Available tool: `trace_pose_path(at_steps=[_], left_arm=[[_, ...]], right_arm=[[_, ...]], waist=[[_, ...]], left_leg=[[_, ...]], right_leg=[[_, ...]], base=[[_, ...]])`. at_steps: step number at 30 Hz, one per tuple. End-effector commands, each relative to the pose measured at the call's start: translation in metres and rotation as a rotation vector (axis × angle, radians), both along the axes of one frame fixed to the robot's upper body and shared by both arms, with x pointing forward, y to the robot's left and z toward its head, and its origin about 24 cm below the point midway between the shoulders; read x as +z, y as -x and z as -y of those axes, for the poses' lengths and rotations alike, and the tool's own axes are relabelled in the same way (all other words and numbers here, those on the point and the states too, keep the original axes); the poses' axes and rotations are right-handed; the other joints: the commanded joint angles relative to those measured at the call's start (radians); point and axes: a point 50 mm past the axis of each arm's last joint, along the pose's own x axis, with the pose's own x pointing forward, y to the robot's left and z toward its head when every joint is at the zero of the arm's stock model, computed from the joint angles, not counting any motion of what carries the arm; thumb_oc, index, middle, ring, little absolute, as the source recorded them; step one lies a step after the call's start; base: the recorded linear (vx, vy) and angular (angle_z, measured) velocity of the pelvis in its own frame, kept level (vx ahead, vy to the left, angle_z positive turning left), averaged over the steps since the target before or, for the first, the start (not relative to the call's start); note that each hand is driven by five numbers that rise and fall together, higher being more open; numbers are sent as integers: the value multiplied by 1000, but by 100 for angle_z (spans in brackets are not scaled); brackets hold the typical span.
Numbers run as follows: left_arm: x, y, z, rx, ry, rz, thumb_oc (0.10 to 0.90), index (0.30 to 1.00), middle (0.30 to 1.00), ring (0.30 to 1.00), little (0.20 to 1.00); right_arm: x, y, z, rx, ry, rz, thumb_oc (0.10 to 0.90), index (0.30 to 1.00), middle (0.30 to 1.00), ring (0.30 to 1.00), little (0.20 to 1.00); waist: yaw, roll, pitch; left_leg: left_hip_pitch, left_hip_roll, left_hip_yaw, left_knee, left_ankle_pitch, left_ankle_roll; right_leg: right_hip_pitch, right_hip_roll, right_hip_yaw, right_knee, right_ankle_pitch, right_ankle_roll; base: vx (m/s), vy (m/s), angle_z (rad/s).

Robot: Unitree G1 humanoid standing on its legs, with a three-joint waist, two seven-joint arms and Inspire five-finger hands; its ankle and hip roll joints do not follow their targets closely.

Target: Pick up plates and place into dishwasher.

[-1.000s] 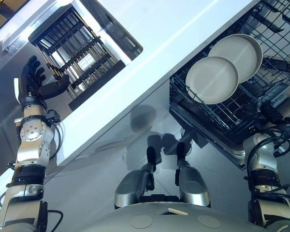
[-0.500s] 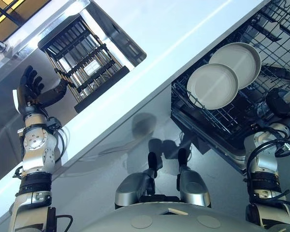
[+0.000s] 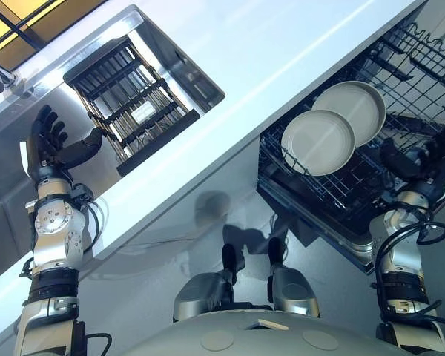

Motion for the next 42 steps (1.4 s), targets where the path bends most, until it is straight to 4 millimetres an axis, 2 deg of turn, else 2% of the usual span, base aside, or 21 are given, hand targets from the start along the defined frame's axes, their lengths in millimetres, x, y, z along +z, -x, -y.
trace_pose_path(at_steps=[1, 5, 8, 14, 19, 23, 25, 28, 31, 33, 36, 38, 39, 40, 42], left_arm=[[17, 14, -20, 58, -110, 64, 800, 900, 900, 900, 900], [21, 11, -20, 44, -121, 62, 800, 900, 900, 900, 900], [26, 6, -17, 25, -132, 58, 800, 900, 900, 900, 900], [23, 3, -11, 5, -133, 49, 800, 900, 900, 900, 900], [18, 5, -11, 8, -119, 40, 800, 900, 900, 900, 900], [12, 9, -10, 11, -104, 35, 800, 900, 900, 900, 900], [8, 10, -8, 8, -102, 33, 800, 900, 900, 900, 900], [5, 11, -4, 11, -87, 31, 800, 900, 900, 900, 900], [6, 13, -6, 11, -80, 29, 800, 900, 900, 900, 900], [5, 14, -8, 3, -87, 28, 800, 900, 900, 900, 900], [8, 10, -11, -20, -94, 24, 800, 900, 900, 900, 900], [11, 4, -10, -43, -96, 18, 800, 900, 900, 900, 900], [14, -1, -10, -59, -97, 13, 800, 900, 900, 900, 900], [16, -4, -10, -72, -99, 9, 800, 900, 900, 900, 900], [23, -11, -9, -95, -108, 7, 800, 900, 900, 900, 900]], right_arm=[[2, 1, 5, 62, -17, -3, 800, 900, 900, 900, 900], [-27, 5, 6, 46, -207, -91, 800, 900, 900, 900, 900], [-35, 8, 10, -39, -284, -96, 800, 900, 900, 900, 900], [-32, 6, 7, -123, -268, -44, 800, 900, 900, 900, 900], [-30, 4, 2, -91, -232, -34, 800, 900, 900, 900, 900], [-7, 5, 0, -182, -170, 138, 800, 900, 900, 900, 900], [-7, 6, -5, -171, -185, 165, 800, 900, 900, 900, 900], [-18, -2, -24, 47, -274, 150, 800, 900, 900, 900, 900], [-31, -13, -54, 483, -397, 75, 800, 900, 900, 900, 900], [-33, -17, -72, 756, -572, 121, 800, 900, 900, 900, 900], [-31, -20, -85, 1029, -816, 222, 800, 900, 900, 900, 900], [-22, -27, -89, 1167, -927, 299, 800, 900, 900, 900, 900], [-11, -35, -95, 1274, -985, 347, 800, 900, 900, 900, 900], [-1, -42, -100, 1343, -990, 374, 800, 900, 900, 900, 900], [32, -61, -118, 1495, -936, 450, 800, 900, 900, 900, 900]], waist=[[27, -19, -100], [33, -23, -95], [40, -23, -92], [46, -14, -90], [47, -2, -88], [42, 9, -85], [41, 12, -85], [40, 19, -84], [43, 18, -82], [48, 11, -79], [64, 1, -80], [79, -1, -79], [92, -2, -79], [103, -3, -79], [126, -6, -72]], left_leg=[[-19, -54, 11, 40, -109, 18], [-21, -51, 13, 39, -105, 14], [-21, -49, 7, 39, -102, 15], [-20, -49, -5, 44, -101, 17], [-19, -55, -12, 44, -101, 18], [-24, -56, -17, 46, -101, 21], [-26, -56, -16, 47, -101, 21], [-27, -59, -15, 44, -100, 23], [-31, -63, -9, 52, -100, 21], [-37, -63, -7, 60, -100, 18], [-40, -62, -9, 67, -98, 16], [-40, -60, -16, 79, -99, 14], [-42, -60, -20, 88, -101, 14], [-44, -60, -24, 95, -102, 14], [-55, -59, -30, 110, -104, 13]], right_leg=[[-76, 4, 10, 222, -218, 38], [-76, 2, 6, 217, -213, 40], [-73, 3, 3, 219, -212, 39], [-72, -1, 3, 230, -213, 39], [-73, -6, 8, 227, -210, 40], [-80, -10, 20, 226, -209, 41], [-84, -11, 22, 228, -208, 43], [-89, -15, 22, 228, -207, 45], [-91, -23, 8, 225, -204, 44], [-92, -28, -2, 223, -201, 46], [-85, -38, -20, 221, -196, 51], [-78, -45, -31, 220, -192, 54], [-72, -52, -40, 218, -190, 55], [-69, -56, -46, 217, -188, 56], [-68, -65, -62, 213, -180, 56]], base=[[0, 0, 0], [3, -6, 2], [2, -7, 1], [8, 1, 5], [9, 34, 7], [-2, 33, 1], [0, 17, 0], [3, 45, 0], [12, 44, -5], [16, 16, -7], [60, -3, -6], [107, -1, -1], [117, -5, 1], [113, -6, -1], [48, -15, -5]])
